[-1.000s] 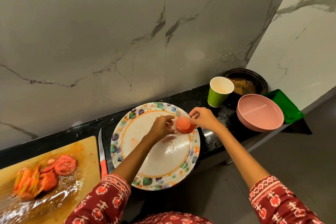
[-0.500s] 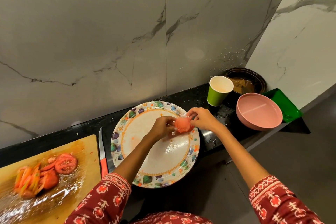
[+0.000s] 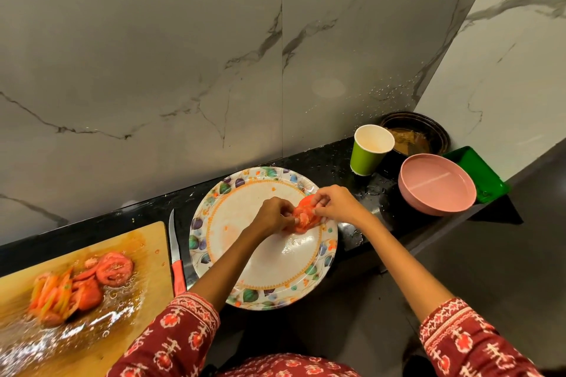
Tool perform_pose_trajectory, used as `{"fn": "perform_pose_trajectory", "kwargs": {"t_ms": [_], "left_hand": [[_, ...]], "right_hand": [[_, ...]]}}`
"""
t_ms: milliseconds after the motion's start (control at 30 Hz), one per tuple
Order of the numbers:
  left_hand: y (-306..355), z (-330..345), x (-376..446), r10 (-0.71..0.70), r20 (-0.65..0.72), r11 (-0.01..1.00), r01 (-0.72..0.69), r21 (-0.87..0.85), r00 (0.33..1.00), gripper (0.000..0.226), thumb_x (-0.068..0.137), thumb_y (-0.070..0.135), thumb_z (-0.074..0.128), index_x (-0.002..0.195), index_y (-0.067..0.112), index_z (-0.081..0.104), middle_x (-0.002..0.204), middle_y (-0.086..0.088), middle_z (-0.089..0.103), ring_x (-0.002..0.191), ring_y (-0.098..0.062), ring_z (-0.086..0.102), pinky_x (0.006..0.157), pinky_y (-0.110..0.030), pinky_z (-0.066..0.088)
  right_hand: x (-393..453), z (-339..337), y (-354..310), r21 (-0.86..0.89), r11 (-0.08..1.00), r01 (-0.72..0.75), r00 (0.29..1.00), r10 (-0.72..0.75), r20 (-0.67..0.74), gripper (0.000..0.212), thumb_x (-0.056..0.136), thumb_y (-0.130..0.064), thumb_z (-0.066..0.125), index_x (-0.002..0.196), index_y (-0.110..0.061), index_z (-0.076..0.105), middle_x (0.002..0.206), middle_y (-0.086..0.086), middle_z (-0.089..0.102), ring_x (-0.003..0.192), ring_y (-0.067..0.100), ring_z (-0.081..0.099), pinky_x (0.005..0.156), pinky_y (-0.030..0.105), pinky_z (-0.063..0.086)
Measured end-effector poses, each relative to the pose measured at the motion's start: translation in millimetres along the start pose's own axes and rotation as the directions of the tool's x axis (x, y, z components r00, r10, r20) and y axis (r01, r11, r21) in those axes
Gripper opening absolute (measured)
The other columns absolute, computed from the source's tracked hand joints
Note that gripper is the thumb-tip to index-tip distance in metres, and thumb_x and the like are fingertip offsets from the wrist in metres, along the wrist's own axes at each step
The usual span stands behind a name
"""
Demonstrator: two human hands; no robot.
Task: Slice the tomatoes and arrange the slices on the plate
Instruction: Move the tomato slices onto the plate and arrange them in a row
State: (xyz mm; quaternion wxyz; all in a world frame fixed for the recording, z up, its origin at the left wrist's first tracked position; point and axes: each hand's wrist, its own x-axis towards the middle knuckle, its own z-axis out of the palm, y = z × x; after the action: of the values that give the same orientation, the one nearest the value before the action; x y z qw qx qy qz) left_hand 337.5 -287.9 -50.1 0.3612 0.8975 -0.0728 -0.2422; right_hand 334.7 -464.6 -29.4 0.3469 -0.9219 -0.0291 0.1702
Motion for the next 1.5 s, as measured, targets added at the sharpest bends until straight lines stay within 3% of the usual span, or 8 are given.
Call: {"fn": "perform_pose_trajectory", "kwargs": {"t_ms": [167, 400, 633, 900, 1067, 1300, 1400, 1500], "left_hand": [[-3.2, 0.7, -4.8, -0.076, 0.089, 0.997, 0.076, 0.001, 0.993, 0.032, 0.086, 0.017, 0.063, 0.114, 0.002, 0.061, 0.112, -0.016, 0.062, 0.086, -0.018, 0.058, 0.07, -0.016, 0.049], [-1.4, -8.1, -7.5, -0.21, 0.199, 0.975, 0.19, 0.117, 0.957, 0.035, 0.08, 0.012, 0.07, 0.113, 0.005, 0.061, 0.114, -0.015, 0.062, 0.085, -0.02, 0.062, 0.076, -0.025, 0.054], [-0.2, -17.5, 2.4, -0.096, -0.117, 0.986, 0.11, 0.122, 0.988, 0.03, 0.082, 0.021, 0.069, 0.109, 0.008, 0.065, 0.109, -0.01, 0.064, 0.083, -0.019, 0.061, 0.079, -0.029, 0.054], [5.4, -19.3, -9.6, 0.142, -0.074, 0.987, -0.147, -0.062, 0.987, 0.029, 0.084, 0.014, 0.066, 0.111, 0.006, 0.065, 0.108, -0.013, 0.065, 0.088, -0.018, 0.063, 0.066, -0.016, 0.052], [3.3, -19.8, -14.2, 0.153, -0.104, 0.982, -0.163, -0.099, 0.983, 0.025, 0.082, 0.015, 0.067, 0.105, 0.005, 0.067, 0.1, -0.014, 0.068, 0.078, -0.015, 0.064, 0.064, -0.015, 0.053], [-14.8, -24.9, -25.6, 0.013, -0.225, 0.981, -0.056, -0.184, 0.974, 0.02, 0.083, 0.013, 0.066, 0.101, 0.002, 0.067, 0.095, -0.015, 0.067, 0.073, -0.016, 0.065, 0.066, -0.018, 0.054], [-30.8, -28.8, -36.7, -0.066, -0.298, 0.973, -0.004, -0.229, 0.952, 0.02, 0.082, 0.013, 0.067, 0.1, 0.002, 0.067, 0.092, -0.014, 0.067, 0.068, -0.013, 0.063, 0.061, -0.015, 0.052], [-46.4, -31.8, -48.5, -0.107, -0.378, 0.971, 0.016, -0.238, 0.92, 0.019, 0.082, 0.012, 0.069, 0.098, 0.003, 0.068, 0.086, -0.014, 0.069, 0.06, -0.009, 0.062, 0.06, -0.015, 0.052]], "right_hand": [[3.0, -8.6, 9.3, 0.05, 0.998, -0.049, 0.981, 0.058, -0.185, 0.007, 0.08, -0.01, 0.066, 0.085, -0.014, 0.069, 0.077, 0.006, 0.067, 0.074, 0.014, 0.061, 0.073, 0.032, 0.051], [6.4, -7.9, 9.1, -0.011, 1.0, -0.026, 0.984, 0.024, -0.175, 0.013, 0.079, -0.006, 0.065, 0.09, -0.013, 0.067, 0.081, 0.002, 0.065, 0.074, 0.014, 0.058, 0.075, 0.034, 0.053], [7.1, 8.7, -11.7, -0.301, 0.953, 0.045, 0.999, -0.041, 0.019, 0.039, 0.078, -0.015, 0.072, 0.115, -0.016, 0.06, 0.113, 0.003, 0.062, 0.101, 0.02, 0.058, 0.081, 0.033, 0.049], [5.6, -3.5, -17.4, -0.09, 0.988, 0.128, 0.992, -0.126, 0.025, 0.018, 0.075, -0.002, 0.073, 0.091, -0.011, 0.069, 0.093, 0.002, 0.063, 0.088, 0.016, 0.059, 0.071, 0.02, 0.048], [5.7, -4.1, -28.5, -0.039, 0.984, 0.171, 0.982, -0.168, 0.081, 0.016, 0.076, -0.007, 0.075, 0.089, -0.013, 0.068, 0.091, 0.002, 0.063, 0.089, 0.016, 0.06, 0.078, 0.023, 0.05], [8.0, 13.4, -46.7, 0.126, 0.977, 0.169, 0.985, -0.172, 0.006, 0.031, 0.077, 0.006, 0.069, 0.104, -0.007, 0.062, 0.097, 0.006, 0.062, 0.087, 0.013, 0.059, 0.07, 0.012, 0.048], [13.3, 19.3, -46.2, 0.082, 0.983, 0.167, 0.979, -0.156, -0.129, 0.021, 0.082, 0.005, 0.063, 0.1, -0.007, 0.063, 0.097, 0.005, 0.063, 0.086, 0.014, 0.058, 0.067, 0.009, 0.043], [17.9, 17.9, -38.4, 0.012, 0.996, 0.09, 0.953, -0.083, -0.293, 0.024, 0.081, 0.009, 0.052, 0.093, -0.006, 0.066, 0.093, 0.008, 0.066, 0.084, 0.02, 0.061, 0.064, 0.02, 0.044]]}}
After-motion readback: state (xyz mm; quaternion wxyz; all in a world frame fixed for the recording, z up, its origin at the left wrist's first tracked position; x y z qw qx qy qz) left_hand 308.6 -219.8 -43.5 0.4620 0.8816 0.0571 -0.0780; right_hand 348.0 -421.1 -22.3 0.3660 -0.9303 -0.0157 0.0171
